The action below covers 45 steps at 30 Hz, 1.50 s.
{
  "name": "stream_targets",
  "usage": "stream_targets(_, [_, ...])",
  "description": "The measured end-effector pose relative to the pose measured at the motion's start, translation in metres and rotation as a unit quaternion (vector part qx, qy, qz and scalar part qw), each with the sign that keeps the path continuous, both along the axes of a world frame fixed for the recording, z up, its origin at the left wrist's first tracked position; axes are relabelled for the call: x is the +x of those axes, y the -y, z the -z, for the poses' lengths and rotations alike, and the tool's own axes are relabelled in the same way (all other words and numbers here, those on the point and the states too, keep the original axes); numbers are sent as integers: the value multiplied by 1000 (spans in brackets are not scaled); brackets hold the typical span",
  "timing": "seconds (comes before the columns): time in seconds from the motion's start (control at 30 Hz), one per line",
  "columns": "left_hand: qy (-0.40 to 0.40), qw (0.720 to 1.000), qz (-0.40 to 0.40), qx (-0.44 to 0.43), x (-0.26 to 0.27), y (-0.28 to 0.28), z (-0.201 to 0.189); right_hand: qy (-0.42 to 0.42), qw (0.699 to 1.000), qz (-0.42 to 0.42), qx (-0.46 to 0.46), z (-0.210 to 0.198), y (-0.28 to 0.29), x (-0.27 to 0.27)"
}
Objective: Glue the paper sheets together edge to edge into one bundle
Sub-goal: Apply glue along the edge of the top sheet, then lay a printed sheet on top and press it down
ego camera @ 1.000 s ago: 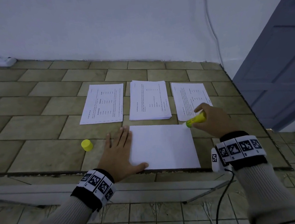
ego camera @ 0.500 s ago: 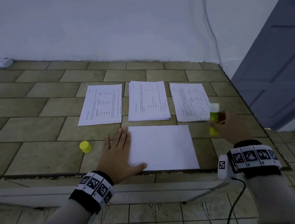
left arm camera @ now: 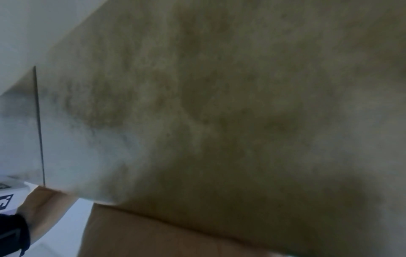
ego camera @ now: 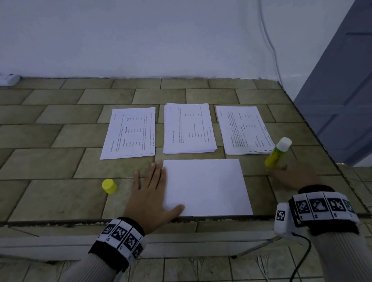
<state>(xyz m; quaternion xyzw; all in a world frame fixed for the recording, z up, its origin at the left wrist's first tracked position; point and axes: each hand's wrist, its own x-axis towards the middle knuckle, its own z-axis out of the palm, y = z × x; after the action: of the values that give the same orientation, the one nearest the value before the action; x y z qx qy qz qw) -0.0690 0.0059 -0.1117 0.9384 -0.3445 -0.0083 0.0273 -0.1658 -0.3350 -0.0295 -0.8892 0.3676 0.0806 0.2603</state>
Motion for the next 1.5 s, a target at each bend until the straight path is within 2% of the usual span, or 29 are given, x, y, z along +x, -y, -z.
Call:
stream_targets(0.07, [3, 1000, 1, -1, 0, 1, 0, -42, 998, -46, 8, -3, -13, -2])
stream_targets(0.13, [5, 1000, 0, -2, 0, 1, 0, -44, 994, -103, 8, -5, -29, 5])
stream_targets(0.23, [-2, 1000, -3, 1, -1, 1, 0, 37, 989, -141, -2, -10, -50, 29])
stream_targets(0.33, [-10, 1000, -5, 9, -1, 1, -1, 79, 985, -139, -61, -7, -53, 62])
stream_targets(0.43, [-16, 1000, -8, 14, -1, 1, -3, 27, 982, -139, -125, -2, -50, 88])
stream_targets(0.57, [-25, 1000, -7, 12, -1, 1, -3, -47, 985, -114, -124, 10, -43, 106])
stream_targets(0.83, [-33, 999, -11, 17, -1, 1, -2, -44, 979, -117, -163, 12, -39, 109])
stream_targets(0.97, [-39, 999, -8, 14, -1, 0, -3, 0, 986, -82, -146, 9, -32, 111])
stream_targets(1.2, [-74, 997, -22, 6, -1, 2, -12, 157, 981, -33, -104, -6, -20, 112])
stream_targets(1.3, [-95, 994, -35, -46, -1, 2, -14, 237, 967, -58, -79, -18, -27, 106])
stream_targets(1.37, [-131, 981, -58, -133, 1, 2, -14, 280, 954, -94, -52, -25, -36, 98])
stream_targets(1.5, [-205, 907, -135, -343, 6, 2, -20, 315, 934, -168, 13, -30, -58, 74])
